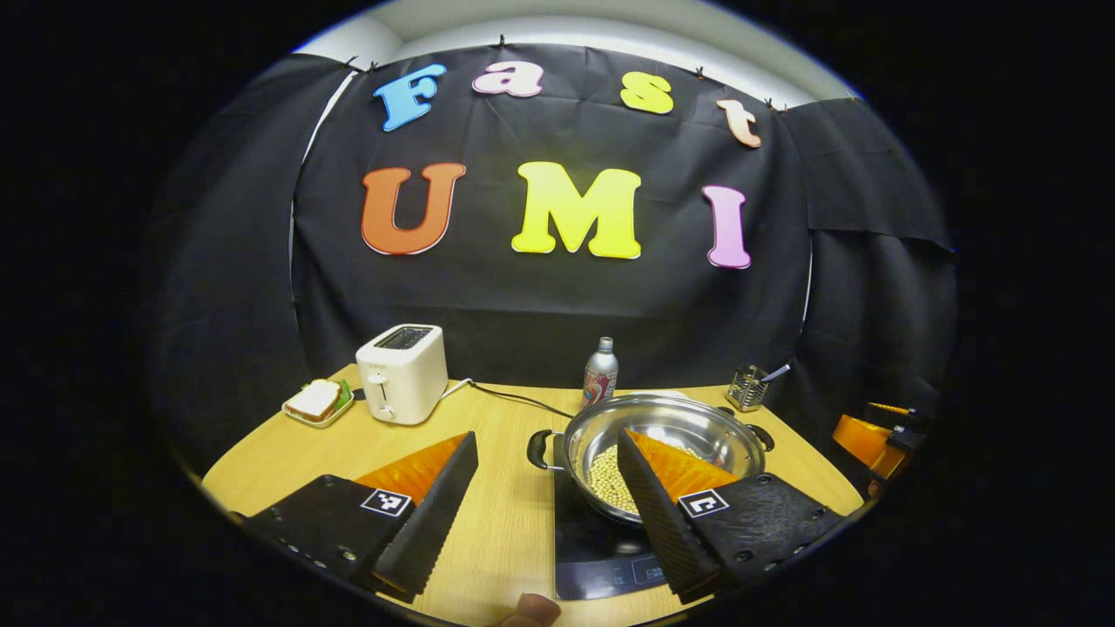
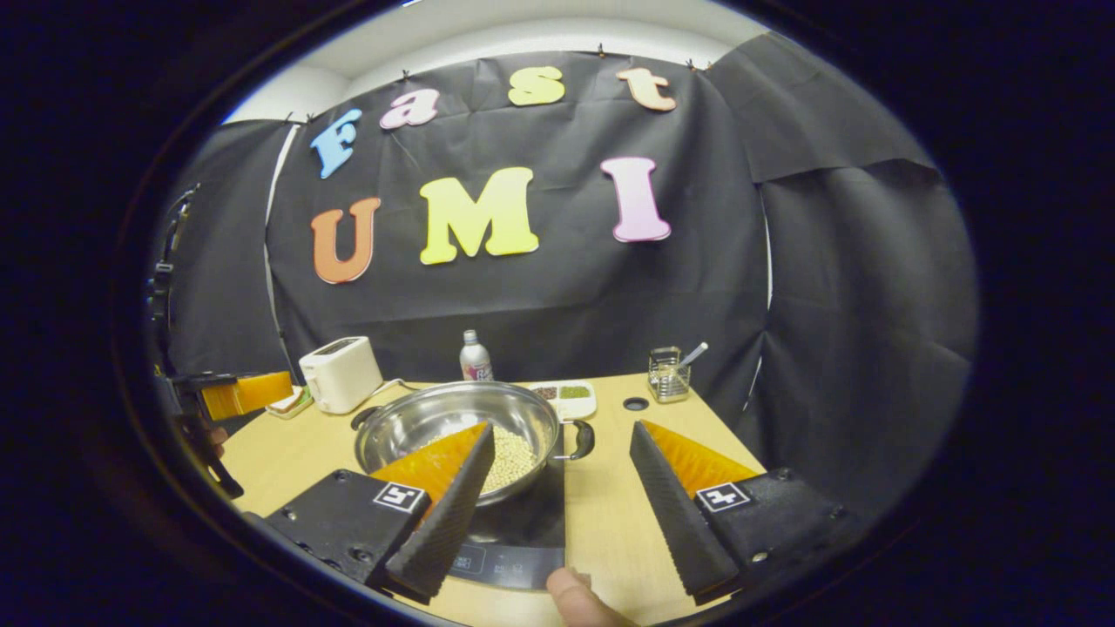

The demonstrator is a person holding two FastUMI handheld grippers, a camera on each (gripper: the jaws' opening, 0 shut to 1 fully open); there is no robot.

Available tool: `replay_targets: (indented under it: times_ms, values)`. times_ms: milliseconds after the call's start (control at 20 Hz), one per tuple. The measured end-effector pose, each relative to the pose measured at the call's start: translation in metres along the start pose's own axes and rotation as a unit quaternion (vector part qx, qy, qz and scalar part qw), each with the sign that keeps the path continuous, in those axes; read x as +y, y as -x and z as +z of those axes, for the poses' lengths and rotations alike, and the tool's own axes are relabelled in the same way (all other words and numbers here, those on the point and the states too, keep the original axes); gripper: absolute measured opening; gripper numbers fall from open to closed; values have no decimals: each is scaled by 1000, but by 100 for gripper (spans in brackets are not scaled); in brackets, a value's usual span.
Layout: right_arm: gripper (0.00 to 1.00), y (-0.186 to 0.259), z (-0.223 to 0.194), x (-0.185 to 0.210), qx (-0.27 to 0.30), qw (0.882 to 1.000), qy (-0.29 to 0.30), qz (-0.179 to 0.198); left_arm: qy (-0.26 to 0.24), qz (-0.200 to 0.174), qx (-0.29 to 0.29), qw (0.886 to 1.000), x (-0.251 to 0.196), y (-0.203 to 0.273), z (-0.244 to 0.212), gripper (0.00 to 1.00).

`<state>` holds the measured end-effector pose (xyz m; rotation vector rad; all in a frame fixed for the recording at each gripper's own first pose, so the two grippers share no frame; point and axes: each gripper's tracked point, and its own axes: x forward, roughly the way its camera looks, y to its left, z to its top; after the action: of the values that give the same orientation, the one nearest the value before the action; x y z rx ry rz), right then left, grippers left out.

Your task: First push the handle of the pot to place it horizontally, then grasp the pot with both hands and set it on the induction cooktop.

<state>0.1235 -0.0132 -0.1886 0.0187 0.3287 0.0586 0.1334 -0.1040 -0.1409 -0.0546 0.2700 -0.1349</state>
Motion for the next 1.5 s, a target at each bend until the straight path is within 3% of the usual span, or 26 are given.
replay_targets:
  times_ms: [450, 700, 900, 1050, 1200, 1500]
  values:
    - [96, 94, 56, 16, -64, 998, 0, -5, -18, 8, -66, 998, -3, 99, 61, 95]
    - [96, 144, 79, 12, -101, 995, 1, -25, -71, 65, -111, 989, 12, 155, 85, 95]
    - [96, 177, 89, 5, -130, 991, 10, -40, -47, 69, -138, 987, 3, 188, 78, 96]
    - [99, 194, 90, -1, -148, 988, 26, -45, -48, 51, -144, 987, -5, 205, 69, 96]
    - [96, 203, 90, -5, -156, 986, 22, -46, -55, 66, -158, 984, 5, 218, 73, 96]
    - [96, 205, 89, -11, -156, 987, 10, -38, -40, 59, -162, 984, 10, 225, 78, 96]
